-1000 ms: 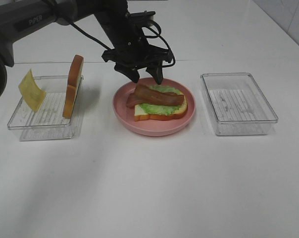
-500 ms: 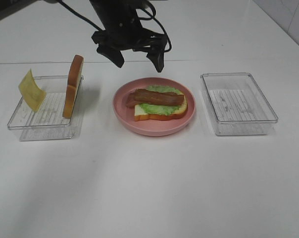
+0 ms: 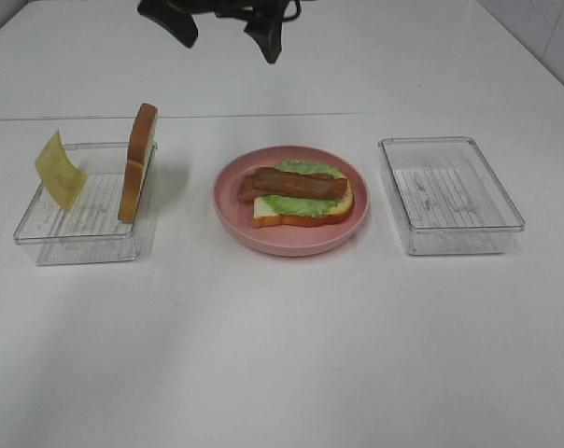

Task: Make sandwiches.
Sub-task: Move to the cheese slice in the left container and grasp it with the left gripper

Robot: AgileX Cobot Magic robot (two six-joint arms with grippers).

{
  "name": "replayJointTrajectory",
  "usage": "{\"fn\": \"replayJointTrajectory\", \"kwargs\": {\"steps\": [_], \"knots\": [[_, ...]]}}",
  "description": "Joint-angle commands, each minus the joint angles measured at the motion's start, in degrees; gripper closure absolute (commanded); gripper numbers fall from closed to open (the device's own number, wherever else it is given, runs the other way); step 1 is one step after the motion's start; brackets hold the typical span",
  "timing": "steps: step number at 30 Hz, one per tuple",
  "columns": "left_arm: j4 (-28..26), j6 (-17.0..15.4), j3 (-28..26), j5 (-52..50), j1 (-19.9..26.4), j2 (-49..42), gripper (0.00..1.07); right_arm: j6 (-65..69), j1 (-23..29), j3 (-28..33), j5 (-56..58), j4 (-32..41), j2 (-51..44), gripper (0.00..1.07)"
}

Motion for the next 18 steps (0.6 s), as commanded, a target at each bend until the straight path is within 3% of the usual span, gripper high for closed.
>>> {"fn": "replayJointTrajectory", "kwargs": {"steps": [1, 2, 4, 11, 13, 14, 16, 18], "knots": [[6.2, -4.0, 0.0, 6.0, -0.2, -4.6, 0.04, -0.3, 0.0, 0.1, -0.6, -0.7, -1.5, 0.11], [9.4, -4.9, 0.0, 6.0, 0.8, -5.8, 0.04, -0.3, 0.0, 0.1, -0.6, -0.6, -1.5, 0.11], [9.6, -5.2, 0.0, 6.0, 1.3, -6.4, 0.04, -0.3, 0.0, 0.1, -0.6, -0.6, -1.5, 0.11], [3.7, -5.2, 3.5, 6.0, 9.1, -10.1, 0.04, -0.3, 0.0, 0.1, -0.6, -0.6, -1.4, 0.11], [2.0, -4.6, 7.4, 6.0, 13.5, -11.1, 0.04, -0.3, 0.0, 0.1, -0.6, -0.6, -1.4, 0.11], [2.0, -4.6, 7.4, 6.0, 13.5, -11.1, 0.04, -0.3, 0.0, 0.1, -0.6, -0.6, -1.4, 0.11], [0.5, -3.0, 13.8, 6.0, 18.8, -11.7, 0.04, -0.3, 0.0, 0.1, -0.6, -0.6, -1.4, 0.11], [0.5, -2.6, 15.4, 6.0, 20.0, -11.7, 0.04, -0.3, 0.0, 0.1, -0.6, -0.6, -1.4, 0.11]]}}
